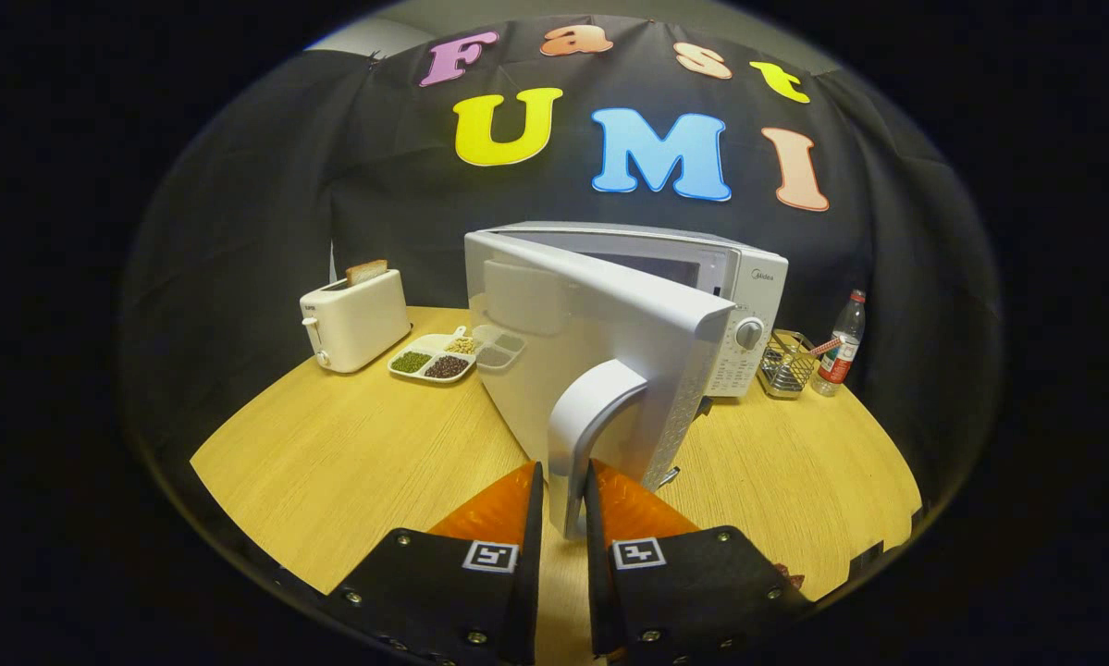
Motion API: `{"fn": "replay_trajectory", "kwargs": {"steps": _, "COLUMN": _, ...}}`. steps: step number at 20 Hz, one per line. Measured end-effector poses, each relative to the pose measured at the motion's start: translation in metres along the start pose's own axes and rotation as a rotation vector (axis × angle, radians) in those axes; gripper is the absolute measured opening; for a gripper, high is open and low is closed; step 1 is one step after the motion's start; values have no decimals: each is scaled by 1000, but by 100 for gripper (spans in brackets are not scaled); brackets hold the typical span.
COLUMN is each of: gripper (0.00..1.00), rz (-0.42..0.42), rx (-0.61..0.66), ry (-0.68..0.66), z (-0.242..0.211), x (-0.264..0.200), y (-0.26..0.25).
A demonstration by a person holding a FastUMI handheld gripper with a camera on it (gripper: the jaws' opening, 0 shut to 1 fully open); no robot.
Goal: Open the microwave, put the food inside, and close the microwave door.
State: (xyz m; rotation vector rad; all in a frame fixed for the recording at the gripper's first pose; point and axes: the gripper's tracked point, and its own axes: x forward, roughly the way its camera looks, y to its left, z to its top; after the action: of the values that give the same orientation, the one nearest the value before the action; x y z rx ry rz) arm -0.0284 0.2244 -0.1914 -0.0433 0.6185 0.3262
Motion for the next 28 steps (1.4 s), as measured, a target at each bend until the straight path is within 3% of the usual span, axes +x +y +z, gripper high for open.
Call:
{"fn": "replay_trajectory", "kwargs": {"steps": 7, "gripper": 23, "rz": 74, "rx": -61, "ry": 3, "z": -7, "x": -18, "y": 58}}
{"fn": "replay_trajectory", "kwargs": {"steps": 18, "gripper": 23, "rz": 101, "rx": -77, "ry": -9, "z": -10, "x": -40, "y": 118}}
{"fn": "replay_trajectory", "kwargs": {"steps": 23, "gripper": 23, "rz": 152, "rx": -109, "ry": 1, "z": -11, "x": -45, "y": 151}}
{"fn": "replay_trajectory", "kwargs": {"steps": 28, "gripper": 23, "rz": 337, "rx": -169, "ry": -12, "z": -9, "x": -48, "y": 199}}
